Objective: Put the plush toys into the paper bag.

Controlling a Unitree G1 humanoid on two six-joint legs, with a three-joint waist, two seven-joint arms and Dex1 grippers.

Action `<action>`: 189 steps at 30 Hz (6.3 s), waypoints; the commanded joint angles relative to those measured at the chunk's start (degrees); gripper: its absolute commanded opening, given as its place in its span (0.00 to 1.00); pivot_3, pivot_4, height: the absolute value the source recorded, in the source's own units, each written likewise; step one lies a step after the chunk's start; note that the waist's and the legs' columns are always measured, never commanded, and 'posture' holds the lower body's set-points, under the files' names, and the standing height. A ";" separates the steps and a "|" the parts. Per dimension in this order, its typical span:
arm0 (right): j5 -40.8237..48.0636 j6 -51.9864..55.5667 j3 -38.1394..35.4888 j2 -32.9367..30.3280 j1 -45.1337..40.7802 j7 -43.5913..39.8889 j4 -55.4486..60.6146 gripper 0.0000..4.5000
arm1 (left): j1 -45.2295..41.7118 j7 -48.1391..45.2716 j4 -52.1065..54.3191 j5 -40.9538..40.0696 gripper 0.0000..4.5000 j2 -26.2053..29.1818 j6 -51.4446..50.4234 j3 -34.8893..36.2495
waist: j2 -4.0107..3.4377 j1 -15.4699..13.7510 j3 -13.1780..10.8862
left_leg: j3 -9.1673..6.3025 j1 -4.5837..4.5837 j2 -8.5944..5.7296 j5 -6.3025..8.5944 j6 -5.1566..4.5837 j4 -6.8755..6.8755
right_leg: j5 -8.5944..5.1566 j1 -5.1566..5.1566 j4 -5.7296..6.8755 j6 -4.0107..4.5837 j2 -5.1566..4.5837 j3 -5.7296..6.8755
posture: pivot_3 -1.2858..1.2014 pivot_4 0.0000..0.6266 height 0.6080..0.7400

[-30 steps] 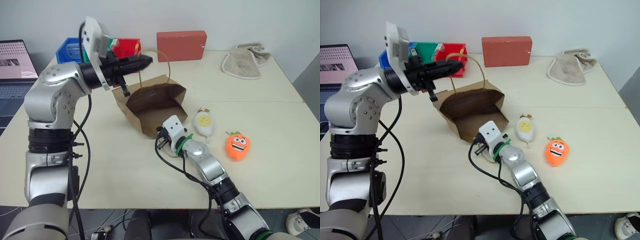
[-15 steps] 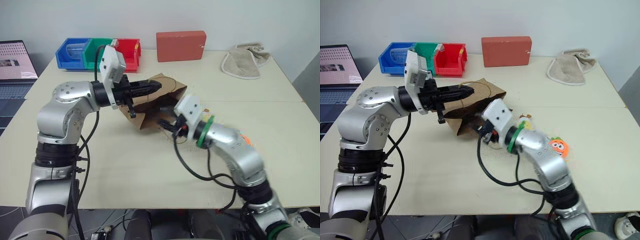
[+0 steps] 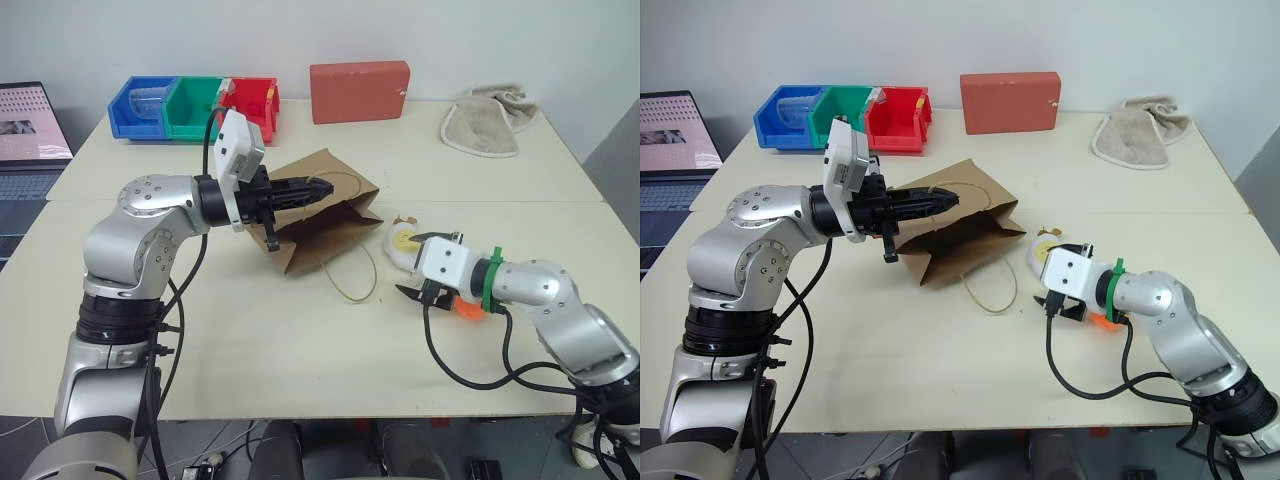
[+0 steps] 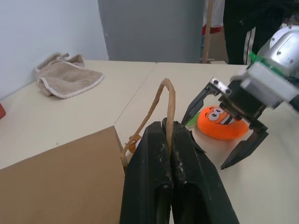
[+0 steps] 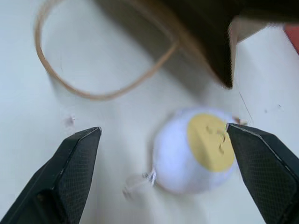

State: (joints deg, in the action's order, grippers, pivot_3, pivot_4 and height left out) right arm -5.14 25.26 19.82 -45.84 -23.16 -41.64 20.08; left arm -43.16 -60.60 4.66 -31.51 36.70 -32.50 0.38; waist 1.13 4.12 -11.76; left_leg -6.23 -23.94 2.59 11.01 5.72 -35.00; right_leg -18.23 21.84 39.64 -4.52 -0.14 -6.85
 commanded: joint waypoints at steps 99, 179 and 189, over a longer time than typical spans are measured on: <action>4.67 -0.37 -21.22 -16.05 18.19 -10.25 1.78 0.01 | -0.98 2.49 2.24 -3.87 0.00 -2.01 -1.91 2.46 | -0.01 -0.86 -0.06 | 0.02 0.04 -0.01 -0.01 -0.01 -0.11 | 0.01 -0.19 -0.18 -0.04 -0.02 -0.02 | 0.52 0.24 1.00; 36.96 38.49 -24.38 22.69 -5.50 4.85 -2.78 0.07 | -4.87 4.60 0.00 -4.95 0.00 -0.98 -2.27 5.17 | -0.01 -0.49 -0.07 | -0.07 -0.01 -0.01 -0.01 0.00 -0.05 | 0.01 0.05 0.24 0.00 0.01 0.05 | 0.52 0.24 1.00; 55.95 55.17 -44.31 19.83 -20.26 9.06 -5.72 0.00 | -9.90 8.83 -8.72 -1.29 0.00 -5.42 2.87 4.60 | -0.02 -0.89 -0.07 | -0.07 -0.02 -0.01 -0.01 -0.01 -0.04 | 0.01 0.06 0.22 0.00 0.01 0.07 | 0.52 0.24 1.00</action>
State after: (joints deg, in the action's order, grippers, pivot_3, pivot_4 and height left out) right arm 47.30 78.26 -20.95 -25.20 -40.26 -33.58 14.66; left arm -50.85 -52.60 -2.14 -34.21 32.01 -31.98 4.47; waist 1.10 3.23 -11.83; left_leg -6.29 -23.95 2.58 11.00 5.72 -35.03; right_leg -18.22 21.90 39.86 -4.52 -0.13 -6.78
